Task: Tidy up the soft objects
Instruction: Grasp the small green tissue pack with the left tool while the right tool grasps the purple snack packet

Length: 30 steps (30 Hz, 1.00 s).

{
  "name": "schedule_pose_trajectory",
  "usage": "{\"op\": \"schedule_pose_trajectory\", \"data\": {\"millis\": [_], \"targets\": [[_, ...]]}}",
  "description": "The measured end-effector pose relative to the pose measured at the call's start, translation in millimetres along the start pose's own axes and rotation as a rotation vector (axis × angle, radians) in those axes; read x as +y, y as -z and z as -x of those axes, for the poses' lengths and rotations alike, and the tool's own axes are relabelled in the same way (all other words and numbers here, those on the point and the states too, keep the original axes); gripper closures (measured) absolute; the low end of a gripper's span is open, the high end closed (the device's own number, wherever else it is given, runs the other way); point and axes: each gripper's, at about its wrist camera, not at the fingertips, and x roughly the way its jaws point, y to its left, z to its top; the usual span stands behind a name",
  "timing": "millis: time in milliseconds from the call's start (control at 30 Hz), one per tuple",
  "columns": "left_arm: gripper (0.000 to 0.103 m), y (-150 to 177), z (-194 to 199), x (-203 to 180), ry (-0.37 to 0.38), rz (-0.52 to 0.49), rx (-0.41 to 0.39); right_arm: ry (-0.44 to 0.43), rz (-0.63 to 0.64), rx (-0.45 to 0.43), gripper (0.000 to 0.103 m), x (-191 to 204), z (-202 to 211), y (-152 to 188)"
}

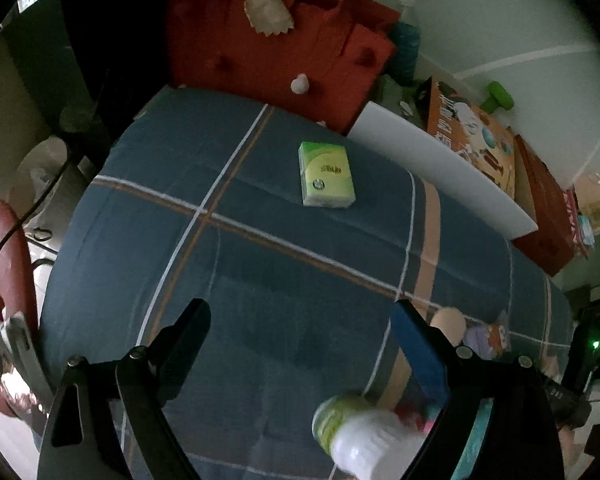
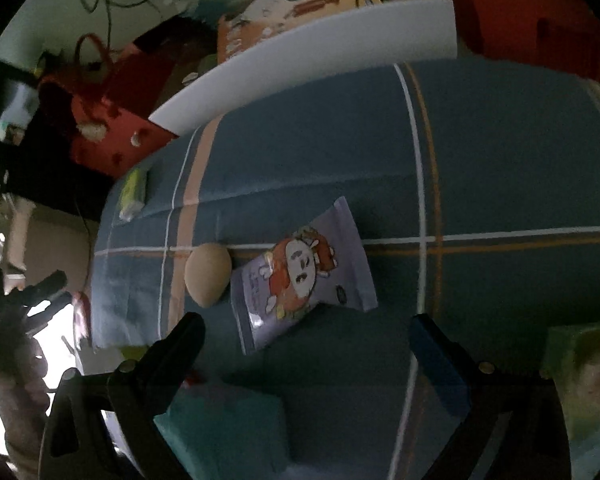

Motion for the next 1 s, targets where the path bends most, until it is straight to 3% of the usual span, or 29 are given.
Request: {"op": "schedule_pose_trajectory", "data": {"millis": [167, 233, 267, 400, 633, 800, 1000], "targets": [[0.011, -25, -19, -3, 0.032, 0.005, 0.028, -0.013, -0.027, -0.017, 0.025, -3, -7, -5], [0.011, -35, -26, -6, 0.03, -0.005, 0.026, -0.013, -0.034, -0.033, 0.039, -5, -5, -7], [0.011, -40, -30, -7, 0.02, -0.006, 0.022, -0.014, -0.037, -0.034, 0.051, -6, -6, -9], [0.011, -56, -47, -3, 0.02, 0.028, 0.019, -0.052, -0.047, -0.051, 0.062, -12, -3, -9], [0.011, -82, -76, -10, 0.008, 0.023, 0.023, -0.028, -0.015, -0.099, 0.069, -13, 11, -17], [0.012, -89, -101, -23, -0.043, -0.025, 0.045, -0.026, -0.017, -0.113, 0.07, -20, 18, -22], [0.031, -93, -115, -32, -0.066, -0.056, 0.05, -0.045, -0.02, -0.125, 0.07, -25, 24, -22]]}}
